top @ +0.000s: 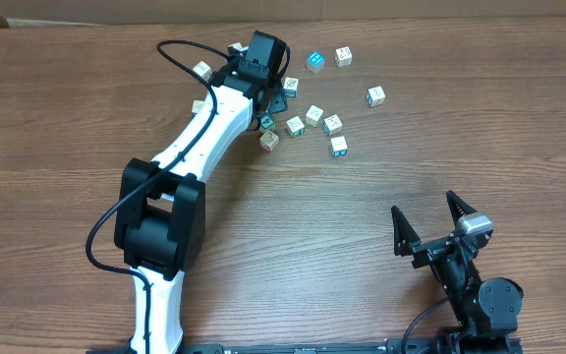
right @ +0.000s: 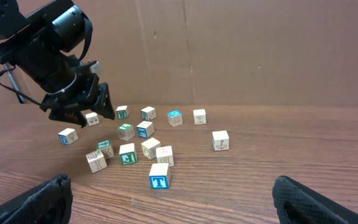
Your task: Form a circle
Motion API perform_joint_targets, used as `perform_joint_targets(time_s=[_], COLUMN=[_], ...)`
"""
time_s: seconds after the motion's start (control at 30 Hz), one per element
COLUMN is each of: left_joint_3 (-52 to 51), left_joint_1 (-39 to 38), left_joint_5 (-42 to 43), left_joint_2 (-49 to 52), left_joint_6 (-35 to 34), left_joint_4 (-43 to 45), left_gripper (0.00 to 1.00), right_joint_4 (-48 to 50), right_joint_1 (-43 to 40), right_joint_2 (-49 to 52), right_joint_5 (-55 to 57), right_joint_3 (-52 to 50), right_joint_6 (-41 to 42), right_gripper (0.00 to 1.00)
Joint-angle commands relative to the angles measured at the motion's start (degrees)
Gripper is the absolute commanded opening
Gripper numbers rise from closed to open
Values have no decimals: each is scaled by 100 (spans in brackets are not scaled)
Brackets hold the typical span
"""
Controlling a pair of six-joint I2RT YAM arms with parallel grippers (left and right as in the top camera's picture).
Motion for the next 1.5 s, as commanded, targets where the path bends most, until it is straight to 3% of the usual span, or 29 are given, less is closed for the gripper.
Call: perform_joint_targets(time_s=[0.0, 1.03, 1.33, 1.47], left_joint_3=[-33, -33, -33, -33], left_joint_1=[-4, -4, -9, -9], left_joint_5=[-201, -24, 42, 247], left_joint_2=[116, 647, 664, 664], left_joint_6=[7, 4, 4, 9], left_joint_4=[48, 225, 199, 149], left_gripper=[70, 68, 41, 38], right_joint_4=[35, 35, 35, 35], right_joint_1=[-17, -17, -17, -17], right_joint_2=[-46, -46, -46, -46], right_joint_5=[42, 42, 42, 42], right_joint_3=[-57, -57, -57, -57], right_joint_6=[-26, -26, -28, -26], right_gripper=[100, 100, 100, 100])
